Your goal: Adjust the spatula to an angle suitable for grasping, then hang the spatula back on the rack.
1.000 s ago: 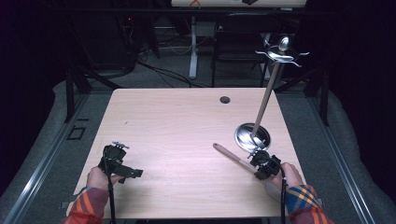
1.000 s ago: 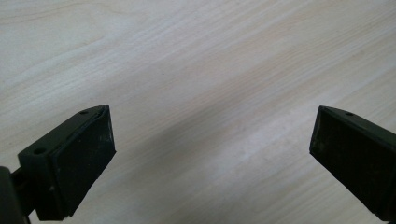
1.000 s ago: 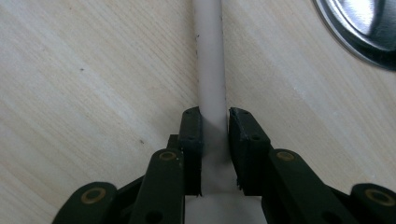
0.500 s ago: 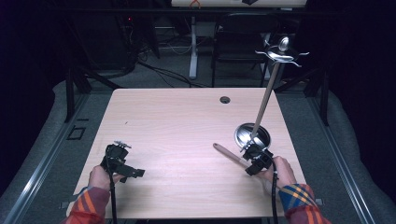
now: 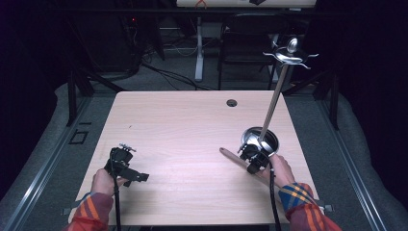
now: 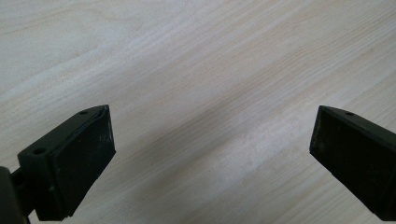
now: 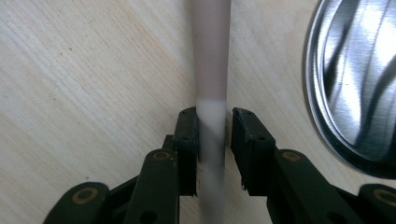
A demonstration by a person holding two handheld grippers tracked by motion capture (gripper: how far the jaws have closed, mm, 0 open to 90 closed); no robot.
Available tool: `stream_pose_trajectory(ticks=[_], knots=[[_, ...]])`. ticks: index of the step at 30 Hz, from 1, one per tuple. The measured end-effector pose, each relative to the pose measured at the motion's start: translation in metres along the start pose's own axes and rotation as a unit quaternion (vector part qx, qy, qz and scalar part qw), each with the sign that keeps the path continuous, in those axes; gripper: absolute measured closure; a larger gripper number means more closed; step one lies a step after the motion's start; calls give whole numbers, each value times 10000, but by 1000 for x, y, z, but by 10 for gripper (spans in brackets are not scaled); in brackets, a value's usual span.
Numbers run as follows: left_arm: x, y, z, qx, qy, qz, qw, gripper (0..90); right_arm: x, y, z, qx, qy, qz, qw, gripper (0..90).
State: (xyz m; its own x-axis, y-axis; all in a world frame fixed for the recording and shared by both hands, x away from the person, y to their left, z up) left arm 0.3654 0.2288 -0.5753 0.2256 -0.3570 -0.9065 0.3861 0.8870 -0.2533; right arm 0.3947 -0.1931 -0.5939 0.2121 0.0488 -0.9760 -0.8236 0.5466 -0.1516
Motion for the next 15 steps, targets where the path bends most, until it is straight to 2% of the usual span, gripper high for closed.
stream_pose_trajectory(ticks=[1,2,3,4,11,12,14,15], knots=[[0,0,0,2,7,-6,10000,0,-1,-1,0,-70,93,-20,9999,747],[1,0,0,18,26,-11,10000,0,-3,-2,1,-247,287,22,9993,767],[1,-1,0,36,28,-4,10000,0,-3,-2,1,-247,287,22,9993,767],[1,-1,0,37,38,-5,10000,0,-1,1,2,-129,159,-38,9998,769],[2,-1,-1,48,56,-10,10000,0,-2,3,3,-102,232,-197,9995,775],[2,-1,-1,56,76,-18,10000,0,1,4,3,29,58,-154,9999,776],[3,-2,-2,67,105,-19,9999,0,-1,0,1,72,141,-151,9998,777],[3,-2,-2,82,116,-26,9999,0,0,0,1,213,17,-122,9997,777]])
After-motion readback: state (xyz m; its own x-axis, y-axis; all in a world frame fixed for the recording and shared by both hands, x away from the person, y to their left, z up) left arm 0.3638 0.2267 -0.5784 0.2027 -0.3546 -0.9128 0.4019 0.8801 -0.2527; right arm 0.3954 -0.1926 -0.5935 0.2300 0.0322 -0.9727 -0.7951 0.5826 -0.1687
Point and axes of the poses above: each handheld gripper's, and its own axes: x roughly forward along the jaws, z roughly out of its top, y roughly to its left, the point moved 5 cm from there along x, roughly forward along the jaws, and after that the axes turned 9 degrees about -x, right-handed, at the moved point
